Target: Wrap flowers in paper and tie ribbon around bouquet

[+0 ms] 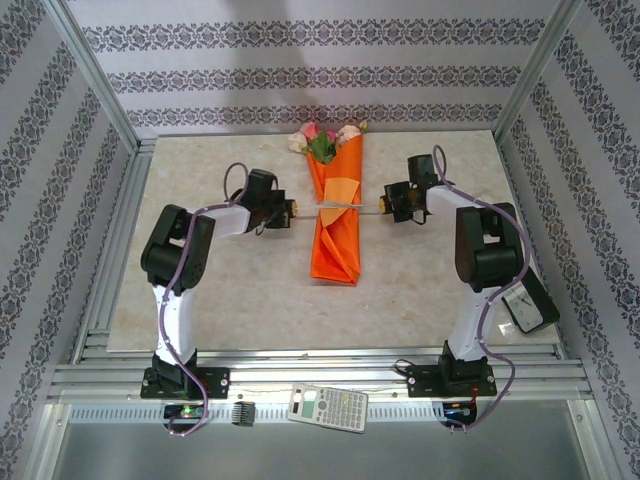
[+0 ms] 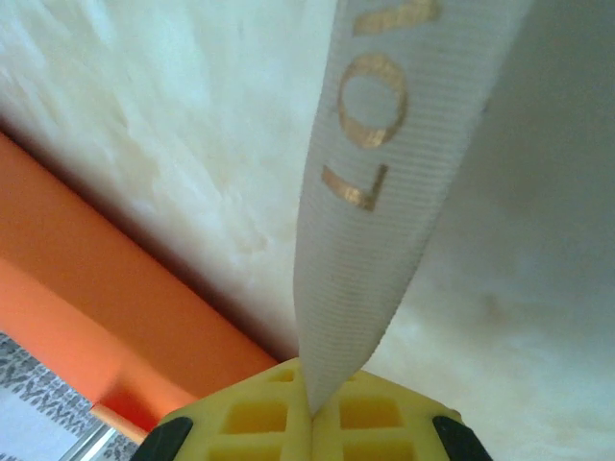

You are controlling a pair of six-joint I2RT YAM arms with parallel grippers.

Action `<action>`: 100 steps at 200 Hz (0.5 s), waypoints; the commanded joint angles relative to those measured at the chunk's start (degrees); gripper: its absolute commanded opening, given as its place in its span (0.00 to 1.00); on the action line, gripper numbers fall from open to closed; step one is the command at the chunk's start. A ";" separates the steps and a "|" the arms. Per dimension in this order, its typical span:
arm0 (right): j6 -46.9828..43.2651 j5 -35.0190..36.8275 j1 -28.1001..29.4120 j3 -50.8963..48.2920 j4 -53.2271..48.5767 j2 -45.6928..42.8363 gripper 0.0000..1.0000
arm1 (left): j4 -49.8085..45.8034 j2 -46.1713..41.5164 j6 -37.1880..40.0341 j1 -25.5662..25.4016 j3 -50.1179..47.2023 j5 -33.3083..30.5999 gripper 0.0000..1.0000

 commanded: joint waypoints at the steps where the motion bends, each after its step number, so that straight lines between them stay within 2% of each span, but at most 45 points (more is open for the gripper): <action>1: -3.00 3.07 -5.36 -4.94 -0.21 -4.16 0.00 | 5.91 -4.94 -0.23 5.46 -6.73 -2.88 0.00; 48: -5.43 1.88 -14.28 -8.20 1.05 -5.19 0.00 | 12.68 -10.60 -1.99 13.83 -19.53 -3.94 0.00; 100: -5.53 0.11 -17.43 -7.10 2.34 -3.86 0.00 | 16.29 -11.15 -3.77 15.90 -20.71 -3.47 0.00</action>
